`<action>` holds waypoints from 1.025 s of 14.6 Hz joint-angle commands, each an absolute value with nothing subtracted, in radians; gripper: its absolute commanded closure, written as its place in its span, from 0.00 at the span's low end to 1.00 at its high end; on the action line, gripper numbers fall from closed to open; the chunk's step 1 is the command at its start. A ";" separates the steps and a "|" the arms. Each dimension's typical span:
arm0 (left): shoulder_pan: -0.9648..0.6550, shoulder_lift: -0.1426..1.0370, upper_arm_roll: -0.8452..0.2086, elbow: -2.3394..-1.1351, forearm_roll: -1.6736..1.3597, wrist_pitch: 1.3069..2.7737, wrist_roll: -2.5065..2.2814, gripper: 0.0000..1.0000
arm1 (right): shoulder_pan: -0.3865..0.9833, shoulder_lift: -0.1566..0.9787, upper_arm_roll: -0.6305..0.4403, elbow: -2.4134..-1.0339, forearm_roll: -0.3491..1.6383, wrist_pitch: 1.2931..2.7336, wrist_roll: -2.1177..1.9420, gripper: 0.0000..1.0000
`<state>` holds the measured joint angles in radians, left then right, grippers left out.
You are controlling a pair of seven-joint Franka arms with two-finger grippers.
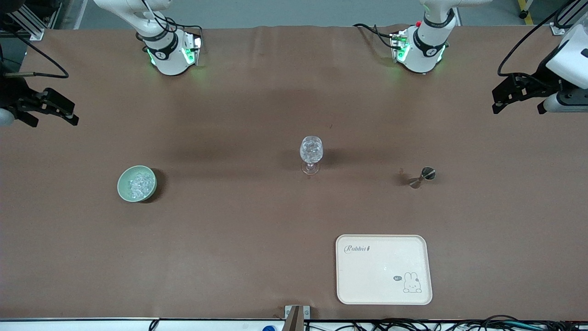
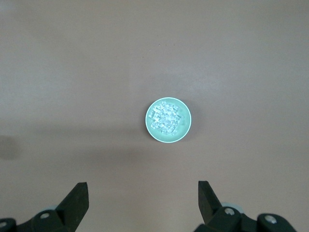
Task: Pour wine and add ice with both arms
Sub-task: 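Move the right gripper to the ice while the left gripper reaches the jigger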
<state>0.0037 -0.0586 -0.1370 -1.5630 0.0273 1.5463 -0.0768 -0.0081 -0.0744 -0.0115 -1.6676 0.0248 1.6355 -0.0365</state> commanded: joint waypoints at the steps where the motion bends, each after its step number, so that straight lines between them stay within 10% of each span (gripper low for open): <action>1: 0.008 -0.048 -0.144 -1.534 0.046 1.523 -0.066 0.00 | 0.000 -0.061 -0.014 -1.648 0.017 1.624 -0.035 0.00; 15: 0.034 0.267 -0.115 -1.445 0.086 1.532 -0.369 0.00 | -0.014 -0.037 -0.018 -1.683 0.017 1.643 -0.046 0.00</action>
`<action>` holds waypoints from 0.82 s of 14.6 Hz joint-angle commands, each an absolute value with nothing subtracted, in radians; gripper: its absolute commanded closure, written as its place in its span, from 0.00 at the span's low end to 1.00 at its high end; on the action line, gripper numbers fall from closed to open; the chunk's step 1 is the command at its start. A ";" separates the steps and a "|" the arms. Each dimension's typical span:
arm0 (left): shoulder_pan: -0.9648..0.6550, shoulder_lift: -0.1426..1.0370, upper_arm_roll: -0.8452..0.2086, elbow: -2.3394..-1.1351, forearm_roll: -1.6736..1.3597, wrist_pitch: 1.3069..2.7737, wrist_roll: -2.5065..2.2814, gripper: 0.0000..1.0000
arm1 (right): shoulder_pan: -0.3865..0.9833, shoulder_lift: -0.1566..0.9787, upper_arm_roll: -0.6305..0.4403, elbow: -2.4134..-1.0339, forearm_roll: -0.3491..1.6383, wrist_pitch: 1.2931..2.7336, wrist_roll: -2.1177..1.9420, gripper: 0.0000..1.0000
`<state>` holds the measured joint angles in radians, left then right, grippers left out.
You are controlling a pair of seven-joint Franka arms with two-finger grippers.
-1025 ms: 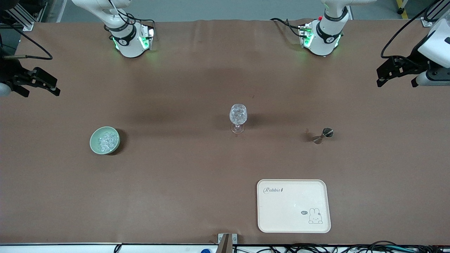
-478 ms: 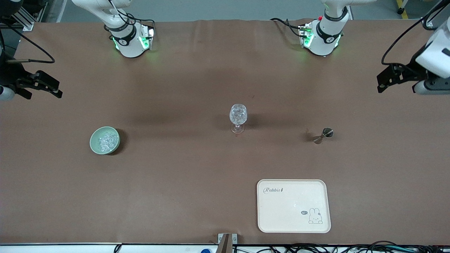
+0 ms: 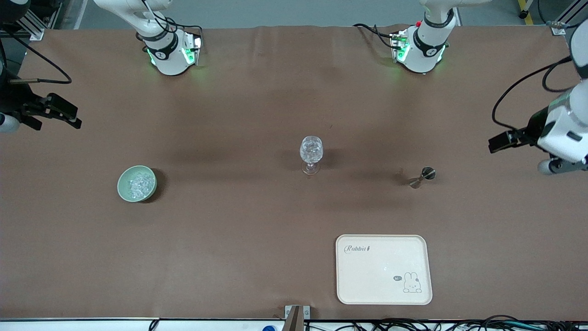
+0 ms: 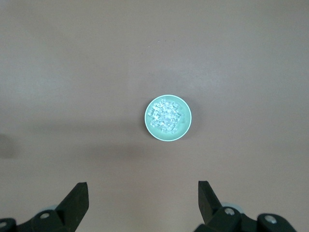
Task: Pour wine and add ice with both arms
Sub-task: 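Move the right gripper to the ice while the left gripper reaches the jigger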
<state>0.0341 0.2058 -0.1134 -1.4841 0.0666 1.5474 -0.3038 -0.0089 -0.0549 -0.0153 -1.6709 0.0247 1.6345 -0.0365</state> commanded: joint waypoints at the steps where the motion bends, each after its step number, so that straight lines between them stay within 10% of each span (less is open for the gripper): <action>1: 0.044 0.294 -0.117 -1.445 0.080 1.532 -0.396 0.06 | -0.020 -0.020 -0.020 -1.683 0.015 1.650 -0.045 0.00; 12: 0.218 0.581 -0.118 -1.447 -0.305 1.617 -0.661 0.11 | -0.083 0.138 -0.018 -1.841 0.017 1.962 -0.048 0.01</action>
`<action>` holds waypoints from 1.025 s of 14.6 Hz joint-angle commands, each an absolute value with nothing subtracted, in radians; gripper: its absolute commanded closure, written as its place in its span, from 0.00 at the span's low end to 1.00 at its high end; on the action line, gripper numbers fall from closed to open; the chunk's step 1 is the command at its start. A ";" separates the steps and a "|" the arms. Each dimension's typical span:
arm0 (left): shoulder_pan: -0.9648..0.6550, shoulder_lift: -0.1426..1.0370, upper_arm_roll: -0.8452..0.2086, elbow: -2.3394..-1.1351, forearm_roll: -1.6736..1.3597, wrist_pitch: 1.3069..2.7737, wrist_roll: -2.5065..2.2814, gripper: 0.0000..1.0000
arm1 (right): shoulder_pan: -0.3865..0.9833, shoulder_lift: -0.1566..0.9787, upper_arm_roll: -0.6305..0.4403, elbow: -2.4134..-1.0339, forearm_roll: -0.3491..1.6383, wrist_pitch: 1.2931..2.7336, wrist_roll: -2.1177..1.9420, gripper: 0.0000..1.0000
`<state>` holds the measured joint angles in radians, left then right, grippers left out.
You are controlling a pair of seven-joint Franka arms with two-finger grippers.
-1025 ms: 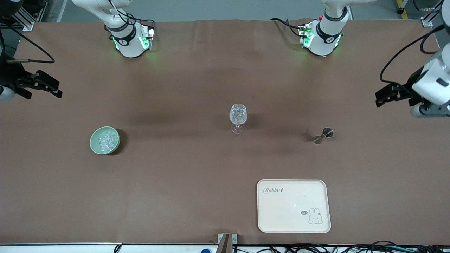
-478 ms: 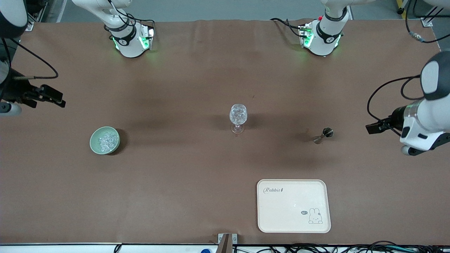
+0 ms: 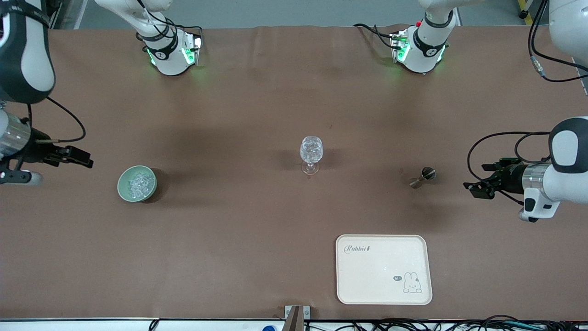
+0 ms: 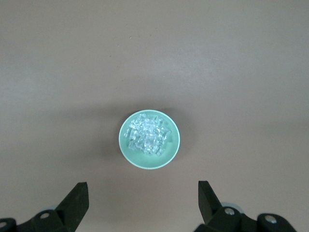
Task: Pour wine and add ice with both arms
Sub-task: 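Move the right gripper to the ice while the left gripper reaches the jigger, then pick ice with the right gripper while the left gripper grasps the jigger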
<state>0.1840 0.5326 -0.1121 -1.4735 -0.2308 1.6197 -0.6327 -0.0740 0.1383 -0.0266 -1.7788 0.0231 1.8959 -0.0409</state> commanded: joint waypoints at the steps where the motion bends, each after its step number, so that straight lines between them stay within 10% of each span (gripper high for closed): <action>1: 0.239 0.609 -0.118 -1.447 -0.348 1.617 -0.661 0.11 | -0.084 0.156 -0.018 -1.857 0.017 1.991 -0.048 0.01; 15: 0.331 0.841 -0.117 -1.486 -0.710 1.640 -0.667 0.17 | -0.087 0.380 -0.015 -2.037 0.031 2.385 -0.037 0.09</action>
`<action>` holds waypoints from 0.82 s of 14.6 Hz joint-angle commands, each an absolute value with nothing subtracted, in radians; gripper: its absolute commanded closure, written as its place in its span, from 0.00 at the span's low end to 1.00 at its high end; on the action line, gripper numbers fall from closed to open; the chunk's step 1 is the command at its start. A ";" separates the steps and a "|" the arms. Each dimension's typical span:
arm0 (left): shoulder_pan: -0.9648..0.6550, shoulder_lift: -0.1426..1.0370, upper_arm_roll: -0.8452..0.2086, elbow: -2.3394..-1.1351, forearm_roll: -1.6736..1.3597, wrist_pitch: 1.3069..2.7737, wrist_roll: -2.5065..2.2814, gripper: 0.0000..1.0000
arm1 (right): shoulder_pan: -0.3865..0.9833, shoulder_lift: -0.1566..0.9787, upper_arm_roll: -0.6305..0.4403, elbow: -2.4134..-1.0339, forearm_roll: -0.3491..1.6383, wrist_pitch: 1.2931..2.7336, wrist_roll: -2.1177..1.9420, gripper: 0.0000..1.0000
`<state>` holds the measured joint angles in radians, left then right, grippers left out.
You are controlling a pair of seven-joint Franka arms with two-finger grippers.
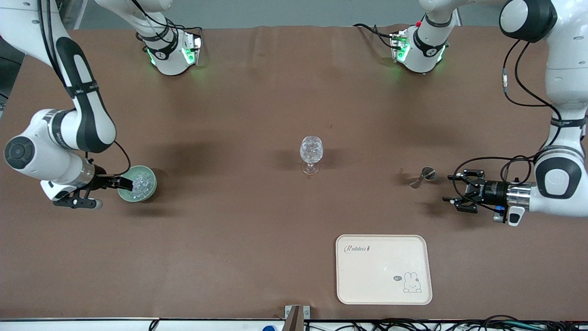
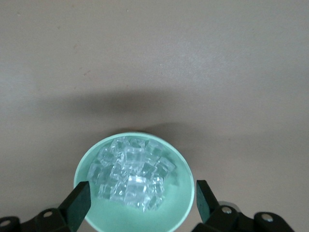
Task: Pour wine and add ice with both arms
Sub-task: 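Pick ice with the right gripper while the left gripper grasps the jigger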
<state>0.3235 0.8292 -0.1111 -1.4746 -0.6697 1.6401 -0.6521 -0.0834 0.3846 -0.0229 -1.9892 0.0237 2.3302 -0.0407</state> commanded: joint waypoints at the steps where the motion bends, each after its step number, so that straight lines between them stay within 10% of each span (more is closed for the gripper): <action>1: 0.331 0.841 -0.117 -1.502 -0.730 1.640 -0.663 0.18 | -0.087 0.388 -0.014 -2.052 0.031 2.405 -0.037 0.14; 12: 0.331 0.856 -0.120 -1.592 -0.807 1.637 -0.614 0.34 | -0.078 0.403 -0.012 -2.095 0.035 2.408 -0.032 0.49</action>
<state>0.3236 0.8616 -0.1153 -1.5729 -0.7857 1.6393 -0.6385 -0.0780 0.4130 -0.0170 -2.0738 0.0245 2.3991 -0.0398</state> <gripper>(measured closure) 0.313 0.436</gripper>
